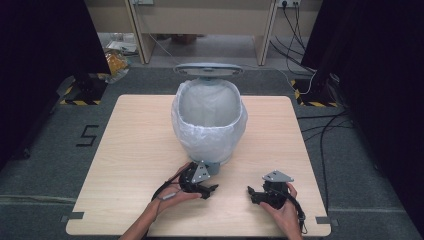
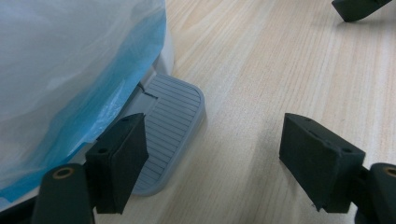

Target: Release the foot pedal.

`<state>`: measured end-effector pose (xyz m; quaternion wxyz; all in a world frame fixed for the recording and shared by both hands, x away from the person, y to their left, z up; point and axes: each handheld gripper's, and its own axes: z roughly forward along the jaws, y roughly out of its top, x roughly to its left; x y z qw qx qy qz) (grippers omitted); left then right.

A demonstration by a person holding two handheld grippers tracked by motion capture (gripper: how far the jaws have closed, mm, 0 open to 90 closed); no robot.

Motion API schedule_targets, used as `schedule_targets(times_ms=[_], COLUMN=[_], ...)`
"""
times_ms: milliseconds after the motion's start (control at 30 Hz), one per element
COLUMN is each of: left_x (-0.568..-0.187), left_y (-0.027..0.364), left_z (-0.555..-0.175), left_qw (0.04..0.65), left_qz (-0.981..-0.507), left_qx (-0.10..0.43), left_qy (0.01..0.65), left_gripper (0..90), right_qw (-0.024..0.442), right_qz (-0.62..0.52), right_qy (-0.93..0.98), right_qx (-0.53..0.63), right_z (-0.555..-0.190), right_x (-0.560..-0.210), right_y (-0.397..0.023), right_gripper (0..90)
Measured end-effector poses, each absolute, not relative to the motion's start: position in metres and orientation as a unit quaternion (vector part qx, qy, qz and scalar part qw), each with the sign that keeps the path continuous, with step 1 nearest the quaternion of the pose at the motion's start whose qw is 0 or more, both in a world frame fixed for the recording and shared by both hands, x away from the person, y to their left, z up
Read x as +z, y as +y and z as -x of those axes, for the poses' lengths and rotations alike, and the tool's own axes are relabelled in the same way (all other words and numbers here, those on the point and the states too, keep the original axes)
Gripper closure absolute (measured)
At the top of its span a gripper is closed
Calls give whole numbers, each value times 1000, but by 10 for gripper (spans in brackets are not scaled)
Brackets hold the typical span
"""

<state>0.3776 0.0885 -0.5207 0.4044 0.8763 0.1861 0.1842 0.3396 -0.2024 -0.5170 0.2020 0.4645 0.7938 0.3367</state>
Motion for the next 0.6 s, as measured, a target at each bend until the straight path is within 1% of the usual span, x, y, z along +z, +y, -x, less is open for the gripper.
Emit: schedule_targets(times_ms=[300, 600], left_x=[-521, -520], left_y=[86, 87], left_z=[-373, -372], left_qw=[400, 409], left_qz=[-873, -868], left_qx=[208, 207], left_qy=[183, 189], left_gripper=[219, 219], right_qw=[201, 200], right_qz=[-464, -464], right_qy=[794, 795], right_qx=[337, 337], right_z=[-340, -340], right_x=[-517, -517], right_y=[-202, -202], right_gripper=[150, 146])
